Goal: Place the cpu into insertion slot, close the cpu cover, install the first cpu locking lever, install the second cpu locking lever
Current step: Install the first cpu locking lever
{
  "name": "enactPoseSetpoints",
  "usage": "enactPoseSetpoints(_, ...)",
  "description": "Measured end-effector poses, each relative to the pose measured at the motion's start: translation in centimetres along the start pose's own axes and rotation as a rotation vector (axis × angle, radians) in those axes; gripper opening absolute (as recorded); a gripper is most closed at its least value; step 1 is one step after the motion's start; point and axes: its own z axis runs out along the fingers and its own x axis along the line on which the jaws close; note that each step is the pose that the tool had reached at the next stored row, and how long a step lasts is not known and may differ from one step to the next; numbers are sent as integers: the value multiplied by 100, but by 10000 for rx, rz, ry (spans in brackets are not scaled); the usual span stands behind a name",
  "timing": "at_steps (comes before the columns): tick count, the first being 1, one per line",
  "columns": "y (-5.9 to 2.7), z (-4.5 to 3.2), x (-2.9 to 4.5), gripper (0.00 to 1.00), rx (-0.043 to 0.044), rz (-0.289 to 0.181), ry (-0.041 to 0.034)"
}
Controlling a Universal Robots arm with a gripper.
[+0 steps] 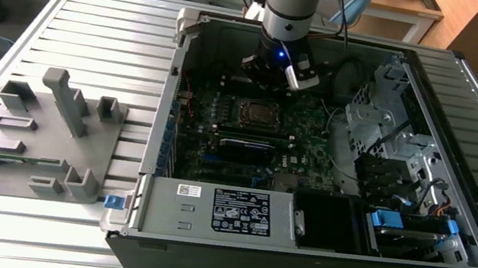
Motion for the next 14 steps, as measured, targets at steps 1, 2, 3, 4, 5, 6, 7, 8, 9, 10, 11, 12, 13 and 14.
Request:
enactPoseSetpoints(1, -4, 0, 0, 11, 1, 0, -3)
enactPoseSetpoints(2, -10, 0, 0, 11, 1, 0, -5)
enactPoseSetpoints(3, -16, -1, -1, 11, 2, 0, -6)
enactPoseSetpoints(4, -24, -1, -1, 11, 4, 0, -7)
enactPoseSetpoints(5, -32, -2, -1, 11, 6, 0, -8)
enactPoseSetpoints(6, -39, -2, -2, 11, 8, -1, -9)
enactPoseSetpoints(7, -46, -2, -2, 11, 11, -1, -11)
enactPoseSetpoints(8, -48, 0, -1, 11, 11, -1, -17)
enactPoseSetpoints(9, -50, 3, -1, 11, 10, -1, -24)
enactPoseSetpoints(10, -52, 5, -1, 11, 11, -2, -31)
enactPoseSetpoints(11, -53, 7, -1, 11, 11, -4, -38)
enactPoseSetpoints(12, -54, 10, -1, 11, 11, -6, -43)
enactPoseSetpoints(13, -55, 13, -1, 11, 12, -8, -50)
enactPoseSetpoints(14, -56, 17, -1, 11, 12, -9, -57)
